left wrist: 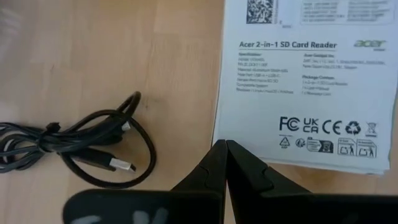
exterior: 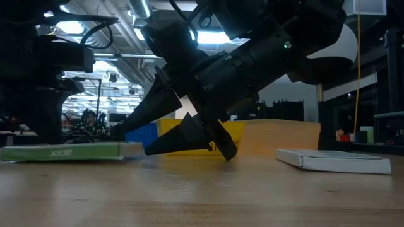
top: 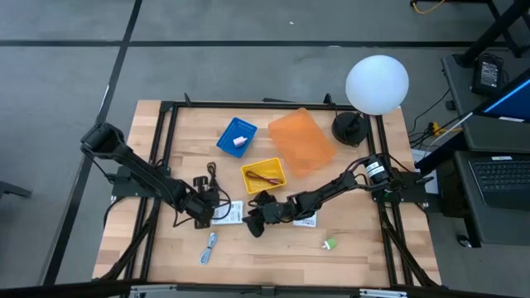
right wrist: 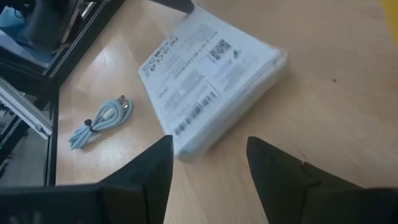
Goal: Pick and place items into bin
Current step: Put the white card reader box into the orange bin
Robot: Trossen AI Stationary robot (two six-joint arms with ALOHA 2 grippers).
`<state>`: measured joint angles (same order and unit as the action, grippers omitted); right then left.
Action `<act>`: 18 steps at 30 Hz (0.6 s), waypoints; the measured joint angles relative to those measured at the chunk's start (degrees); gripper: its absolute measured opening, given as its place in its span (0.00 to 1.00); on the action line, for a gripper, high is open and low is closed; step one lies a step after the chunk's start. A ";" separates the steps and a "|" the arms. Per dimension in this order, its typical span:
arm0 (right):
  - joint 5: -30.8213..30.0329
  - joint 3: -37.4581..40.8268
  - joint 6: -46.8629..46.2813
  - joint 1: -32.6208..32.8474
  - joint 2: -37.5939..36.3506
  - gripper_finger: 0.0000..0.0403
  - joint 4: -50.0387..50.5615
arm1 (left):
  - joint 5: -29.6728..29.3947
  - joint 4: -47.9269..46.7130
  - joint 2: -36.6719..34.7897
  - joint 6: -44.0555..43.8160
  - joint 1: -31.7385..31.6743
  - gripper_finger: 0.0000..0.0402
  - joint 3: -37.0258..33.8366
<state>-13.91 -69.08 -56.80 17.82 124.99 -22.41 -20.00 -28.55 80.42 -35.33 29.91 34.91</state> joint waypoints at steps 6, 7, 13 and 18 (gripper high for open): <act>-0.05 0.00 -0.12 0.20 0.00 0.48 0.04 | -0.27 0.73 0.31 0.02 -0.02 0.01 0.05; -0.15 0.00 -0.51 0.32 0.00 0.48 0.07 | -0.17 0.71 0.31 0.01 -0.02 0.01 0.05; -1.97 -0.02 -4.41 1.69 -0.04 0.48 0.23 | 0.18 0.73 0.31 -0.53 -0.06 0.01 0.05; -3.28 -0.04 -7.31 1.86 -0.04 0.48 0.28 | 0.16 1.33 0.33 -0.96 -0.06 0.01 0.03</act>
<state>-17.19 -69.12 -64.11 19.68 124.95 -22.13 -19.84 -27.21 80.75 -36.29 29.85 34.94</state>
